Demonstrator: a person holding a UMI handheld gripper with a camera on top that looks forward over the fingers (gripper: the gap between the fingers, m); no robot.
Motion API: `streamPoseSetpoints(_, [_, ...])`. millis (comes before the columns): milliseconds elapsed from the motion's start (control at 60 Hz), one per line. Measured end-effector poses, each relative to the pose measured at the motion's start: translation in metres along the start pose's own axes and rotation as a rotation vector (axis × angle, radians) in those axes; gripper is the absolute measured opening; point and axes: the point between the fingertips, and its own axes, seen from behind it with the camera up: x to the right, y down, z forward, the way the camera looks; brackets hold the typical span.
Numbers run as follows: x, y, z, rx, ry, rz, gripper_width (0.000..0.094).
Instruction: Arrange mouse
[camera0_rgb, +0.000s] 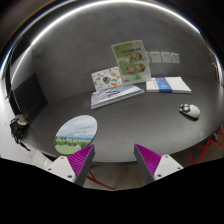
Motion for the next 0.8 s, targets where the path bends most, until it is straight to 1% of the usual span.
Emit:
streamPoseSetpoints(117, [0.025,-0.005,-0.009,0.014,0.068,-0.013,0.0830])
streamPoseSetpoints(267, [0.075,-0.013,-0.023,0.009,0.137,-0.022,0.0829])
streamPoseSetpoints(467, [0.199,-0.035,-0.011,0.032,0.252,-0.035,0.0823])
streamPoseSetpoints(550, [0.252,-0.051,-0.001,0.049,0.280,-0.032,0.0824])
streamPoseSetpoints(633, [0.299,-0.061,0.008,0.043,0.312,-0.071,0.0824])
streamPoseSetpoints(683, [0.321,-0.063,0.014,0.027,0.324,-0.103,0.0824])
streamPoseSetpoints(700, [0.327,-0.063,0.017,0.021,0.327,-0.111,0.0881])
streamPoseSetpoints(717, [0.330,-0.065,0.019,0.018,0.318,-0.120,0.0891])
streamPoseSetpoints(733, [0.331,-0.070,0.022,0.035,0.303,-0.115,0.0875])
streamPoseSetpoints(750, [0.334,-0.071,0.025,0.033,0.294,-0.112,0.0830])
streamPoseSetpoints(800, [0.339,-0.075,0.032,0.024,0.264,-0.100,0.0825])
